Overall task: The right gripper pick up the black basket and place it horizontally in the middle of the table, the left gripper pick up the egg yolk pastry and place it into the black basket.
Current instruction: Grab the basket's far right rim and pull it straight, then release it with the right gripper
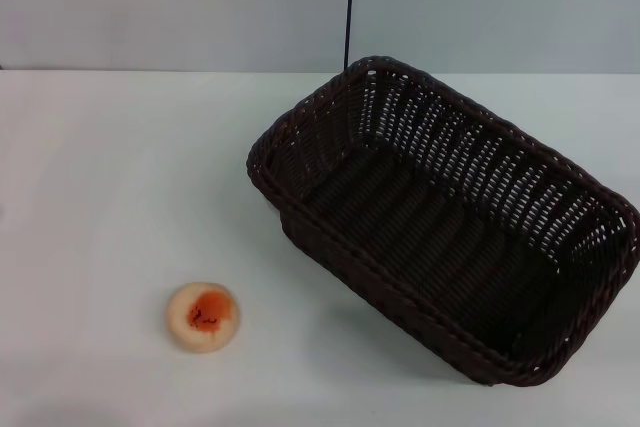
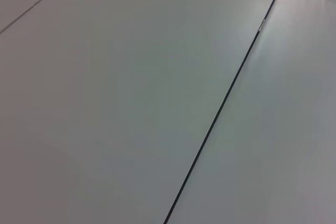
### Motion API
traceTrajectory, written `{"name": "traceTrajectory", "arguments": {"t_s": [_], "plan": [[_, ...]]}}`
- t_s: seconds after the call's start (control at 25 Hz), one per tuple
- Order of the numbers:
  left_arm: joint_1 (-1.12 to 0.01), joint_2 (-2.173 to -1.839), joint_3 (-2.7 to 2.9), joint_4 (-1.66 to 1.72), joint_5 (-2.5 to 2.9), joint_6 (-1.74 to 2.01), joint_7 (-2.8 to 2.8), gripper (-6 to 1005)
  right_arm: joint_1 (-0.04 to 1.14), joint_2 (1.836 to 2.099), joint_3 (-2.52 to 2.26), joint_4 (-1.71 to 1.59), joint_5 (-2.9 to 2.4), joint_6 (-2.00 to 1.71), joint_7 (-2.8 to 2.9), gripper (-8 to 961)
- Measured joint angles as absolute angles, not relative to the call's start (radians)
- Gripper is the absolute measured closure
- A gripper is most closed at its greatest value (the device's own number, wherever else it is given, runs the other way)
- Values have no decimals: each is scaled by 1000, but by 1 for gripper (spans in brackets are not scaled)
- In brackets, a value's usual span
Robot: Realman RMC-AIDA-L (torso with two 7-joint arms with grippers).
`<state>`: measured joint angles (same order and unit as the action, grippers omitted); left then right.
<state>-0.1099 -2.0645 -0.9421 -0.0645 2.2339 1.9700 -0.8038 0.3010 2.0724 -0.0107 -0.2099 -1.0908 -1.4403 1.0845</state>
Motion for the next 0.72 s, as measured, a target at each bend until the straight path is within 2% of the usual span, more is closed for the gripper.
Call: {"name": "traceTrajectory", "arguments": {"t_s": [0.52,0.64,0.72], "plan": [[-110,-2066,-931,-65,2235,1972,-804,196,293,2069,-24,-223,-1117,-1439,1084,719],[-111,-2067,-931,-66,2235,1971,-804,198,299,2057,-42,-279,-1190,-1439,1105,715],[-111,-2068,-931,-66,2235,1971,-804,199,305,2035,-70,-355,-1268,-1450,1172,712]]}}
